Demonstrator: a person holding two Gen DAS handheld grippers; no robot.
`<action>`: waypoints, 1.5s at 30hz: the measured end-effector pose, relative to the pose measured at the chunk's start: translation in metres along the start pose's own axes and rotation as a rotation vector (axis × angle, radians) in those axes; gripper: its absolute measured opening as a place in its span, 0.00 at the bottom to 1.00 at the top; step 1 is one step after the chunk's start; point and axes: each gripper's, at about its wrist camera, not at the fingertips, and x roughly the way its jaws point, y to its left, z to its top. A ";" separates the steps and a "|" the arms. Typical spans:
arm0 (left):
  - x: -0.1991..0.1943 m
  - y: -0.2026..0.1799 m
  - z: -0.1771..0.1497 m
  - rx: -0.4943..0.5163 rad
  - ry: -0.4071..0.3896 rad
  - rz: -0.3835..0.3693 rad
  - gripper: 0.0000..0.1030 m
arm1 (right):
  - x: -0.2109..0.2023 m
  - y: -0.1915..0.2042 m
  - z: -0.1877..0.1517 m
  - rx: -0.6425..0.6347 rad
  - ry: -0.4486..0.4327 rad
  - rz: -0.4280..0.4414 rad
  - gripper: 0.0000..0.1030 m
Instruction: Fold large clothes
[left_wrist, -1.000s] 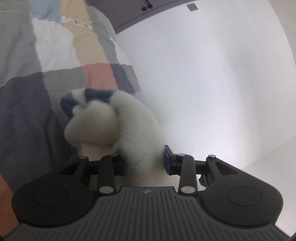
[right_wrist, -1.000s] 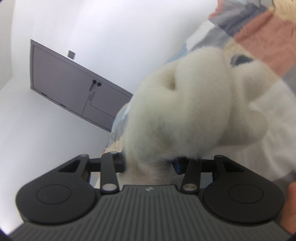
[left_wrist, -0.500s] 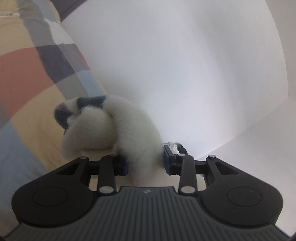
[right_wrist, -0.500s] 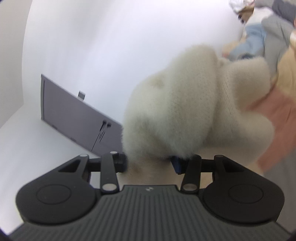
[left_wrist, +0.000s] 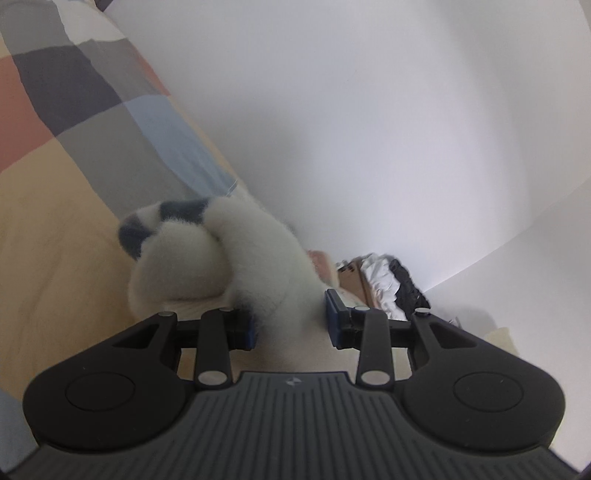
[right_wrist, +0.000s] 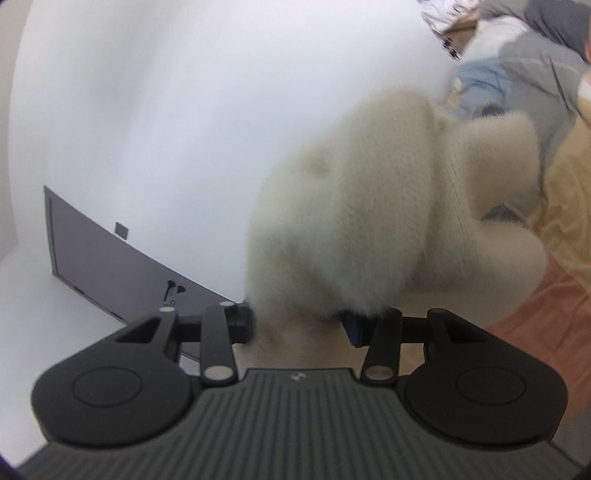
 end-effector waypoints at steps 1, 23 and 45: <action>0.006 0.005 -0.004 0.018 0.018 0.001 0.39 | 0.005 -0.011 -0.004 0.017 0.004 -0.020 0.46; 0.000 0.035 -0.093 0.126 0.132 0.141 0.45 | -0.034 -0.105 -0.083 0.175 -0.022 -0.099 0.48; -0.228 -0.162 -0.109 0.621 -0.061 0.139 0.51 | -0.231 0.119 -0.086 -0.448 -0.240 -0.073 0.46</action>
